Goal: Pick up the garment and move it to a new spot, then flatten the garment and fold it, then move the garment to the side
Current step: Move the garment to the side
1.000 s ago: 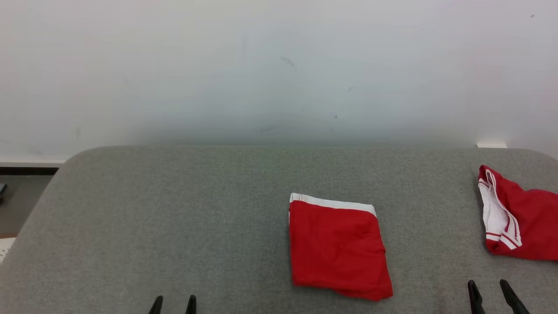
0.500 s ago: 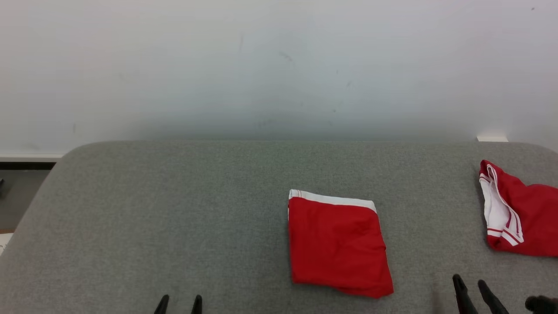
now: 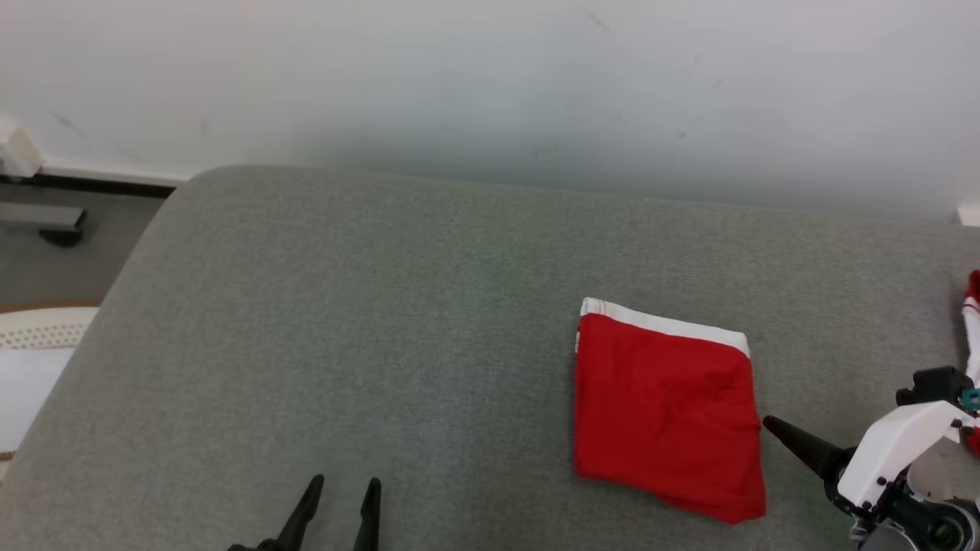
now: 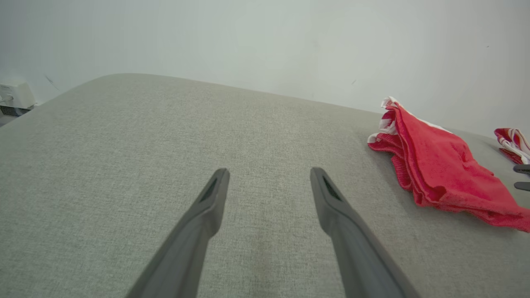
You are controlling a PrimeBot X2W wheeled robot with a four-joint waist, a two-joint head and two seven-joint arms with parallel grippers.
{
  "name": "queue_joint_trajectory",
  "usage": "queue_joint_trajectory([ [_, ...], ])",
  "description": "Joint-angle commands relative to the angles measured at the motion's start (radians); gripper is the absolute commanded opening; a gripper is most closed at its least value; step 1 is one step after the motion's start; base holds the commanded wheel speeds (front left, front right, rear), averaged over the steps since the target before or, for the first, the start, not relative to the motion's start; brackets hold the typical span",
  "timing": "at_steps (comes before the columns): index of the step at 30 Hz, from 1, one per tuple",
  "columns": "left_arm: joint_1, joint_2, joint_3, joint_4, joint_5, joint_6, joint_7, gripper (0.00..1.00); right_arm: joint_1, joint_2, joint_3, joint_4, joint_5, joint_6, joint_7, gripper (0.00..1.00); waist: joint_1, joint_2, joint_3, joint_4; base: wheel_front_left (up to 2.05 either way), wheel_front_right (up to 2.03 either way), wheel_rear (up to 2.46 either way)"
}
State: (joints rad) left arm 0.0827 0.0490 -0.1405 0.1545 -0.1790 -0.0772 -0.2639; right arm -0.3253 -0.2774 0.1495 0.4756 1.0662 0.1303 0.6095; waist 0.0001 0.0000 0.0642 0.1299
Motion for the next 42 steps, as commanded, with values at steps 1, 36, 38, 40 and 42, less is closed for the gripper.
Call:
queue_joint_trajectory([
  [1, -0.014, 0.004, -0.001, 0.005, -0.007, 0.004, 0.0, 1.0, -0.03, 0.003, -0.005, 0.015, -0.006, 0.0, 0.017, 1.0, -0.0001, 0.0, 0.049, 0.053, 0.0, 0.0, 0.0],
  [36, -0.126, 0.004, 0.015, -0.032, 0.019, -0.012, 0.0, 1.0, -0.354, -0.143, -0.02, -0.006, -0.256, 0.0, -0.029, 0.0, -0.0001, 0.0, 0.19, -0.158, 0.0, 0.0, 0.0],
  [38, -0.143, 0.004, 0.017, -0.035, 0.028, -0.019, 0.0, 1.0, -0.38, -0.165, -0.055, 0.005, -0.282, 0.0, -0.029, 0.0, -0.0001, 0.0, 0.218, -0.165, 0.0, 0.0, 0.0],
  [40, -0.157, 0.004, 0.017, -0.034, 0.034, -0.025, 0.0, 1.0, -0.407, -0.188, -0.093, 0.02, -0.314, 0.0, -0.028, 0.0, -0.0001, 0.0, 0.246, -0.168, 0.0, 0.0, 0.0],
  [42, -0.168, 0.004, 0.02, -0.032, 0.043, -0.03, 0.0, 1.0, -0.428, -0.199, -0.126, 0.039, -0.345, 0.0, -0.019, 0.0, -0.0001, 0.0, 0.269, -0.168, 0.0, 0.0, 0.0],
])
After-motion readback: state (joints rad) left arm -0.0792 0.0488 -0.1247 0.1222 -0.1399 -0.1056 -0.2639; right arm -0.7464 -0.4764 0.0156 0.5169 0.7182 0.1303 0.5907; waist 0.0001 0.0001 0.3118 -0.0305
